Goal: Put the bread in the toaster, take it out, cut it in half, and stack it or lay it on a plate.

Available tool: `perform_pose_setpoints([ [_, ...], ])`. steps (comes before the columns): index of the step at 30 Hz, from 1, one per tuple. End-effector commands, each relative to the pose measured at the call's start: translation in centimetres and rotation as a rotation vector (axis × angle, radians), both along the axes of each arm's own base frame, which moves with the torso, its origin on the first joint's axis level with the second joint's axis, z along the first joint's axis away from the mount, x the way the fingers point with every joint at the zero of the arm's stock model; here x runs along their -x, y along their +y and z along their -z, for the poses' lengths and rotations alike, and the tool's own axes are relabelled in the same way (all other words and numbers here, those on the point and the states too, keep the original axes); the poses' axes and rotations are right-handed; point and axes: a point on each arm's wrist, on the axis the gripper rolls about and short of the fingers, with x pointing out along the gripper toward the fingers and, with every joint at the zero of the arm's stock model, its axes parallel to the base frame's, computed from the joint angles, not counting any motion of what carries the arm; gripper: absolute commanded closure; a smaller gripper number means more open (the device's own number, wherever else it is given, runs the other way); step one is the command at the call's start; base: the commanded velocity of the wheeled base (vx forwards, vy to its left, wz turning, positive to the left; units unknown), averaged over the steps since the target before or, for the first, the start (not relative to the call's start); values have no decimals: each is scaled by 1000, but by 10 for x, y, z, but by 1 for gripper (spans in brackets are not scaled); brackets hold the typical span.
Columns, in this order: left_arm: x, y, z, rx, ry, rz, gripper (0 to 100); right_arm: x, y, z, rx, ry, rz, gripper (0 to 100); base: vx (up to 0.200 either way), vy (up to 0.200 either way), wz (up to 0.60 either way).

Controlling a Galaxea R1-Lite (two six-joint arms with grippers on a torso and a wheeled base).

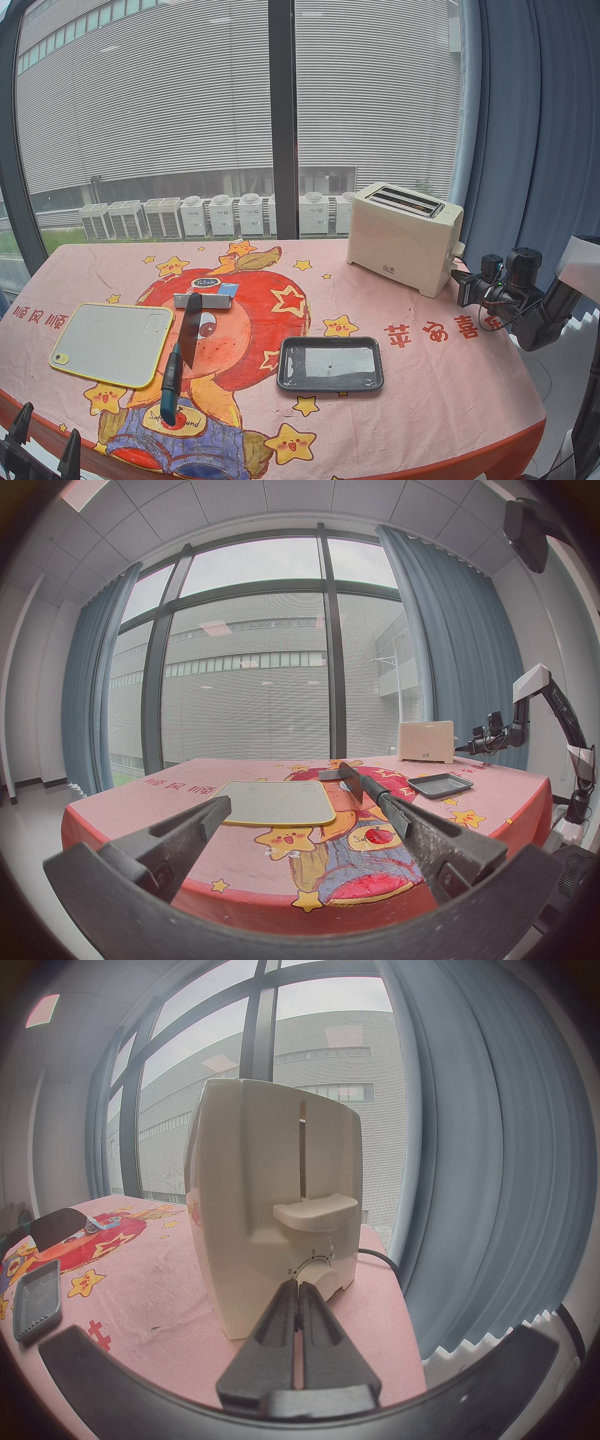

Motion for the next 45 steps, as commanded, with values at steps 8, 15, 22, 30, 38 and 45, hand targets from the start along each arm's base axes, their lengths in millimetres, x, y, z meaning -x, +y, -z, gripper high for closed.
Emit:
perform_pose_setpoints([
  [8,0,0,5,0,1,0,0,1,1,4,2,12,0,100,0,0,0],
  [15,0,0,5,0,1,0,0,5,2,9,4,35,0,100,0,0,0],
  [22,0,0,5,0,1,0,0,5,1,8,3,21,3,100,0,0,0],
  [30,0,0,5,0,1,0,0,16,4,10,6,46,-8,100,0,0,0],
  [38,0,0,5,0,1,0,0,21,6,3,5,-1,-11,100,0,0,0],
  [45,0,0,5,0,1,0,0,55,4,-25,8,-28,-12,100,0,0,0],
])
